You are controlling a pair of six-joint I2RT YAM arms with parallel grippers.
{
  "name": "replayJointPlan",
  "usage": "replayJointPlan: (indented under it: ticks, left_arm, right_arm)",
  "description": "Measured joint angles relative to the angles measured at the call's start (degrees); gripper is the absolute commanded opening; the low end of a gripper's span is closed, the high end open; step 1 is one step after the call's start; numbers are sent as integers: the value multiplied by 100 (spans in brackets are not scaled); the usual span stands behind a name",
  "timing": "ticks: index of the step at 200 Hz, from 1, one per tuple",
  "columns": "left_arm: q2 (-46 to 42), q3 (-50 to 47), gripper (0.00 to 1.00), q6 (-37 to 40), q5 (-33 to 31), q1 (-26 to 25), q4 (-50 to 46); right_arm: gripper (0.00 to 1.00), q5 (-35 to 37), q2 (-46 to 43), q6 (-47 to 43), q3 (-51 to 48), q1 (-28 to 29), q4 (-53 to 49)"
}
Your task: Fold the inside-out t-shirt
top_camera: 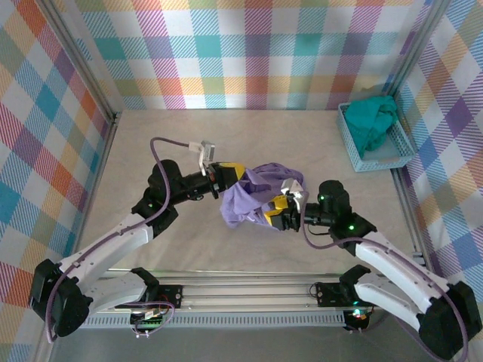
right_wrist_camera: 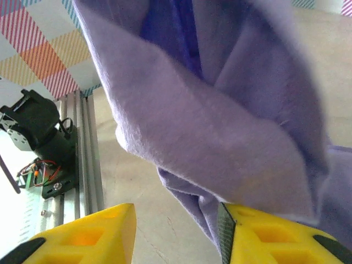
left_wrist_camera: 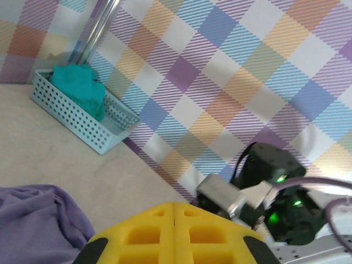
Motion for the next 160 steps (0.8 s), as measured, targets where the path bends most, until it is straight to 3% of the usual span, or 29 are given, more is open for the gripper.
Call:
replayJointPlan:
  ticks: [35, 83, 160]
  left_arm:
    - [-55, -291, 0, 411, -83, -11, 107]
    - [-57, -293, 0, 605, -101, -63, 146]
    - [-55, -291, 0, 732, -98, -142, 114]
  right_arm:
    - [41, -249, -282, 149, 452, 0, -61]
    - [34, -612, 791, 1067, 686, 24, 828]
    - [42, -461, 1615, 1996, 822, 61, 1867]
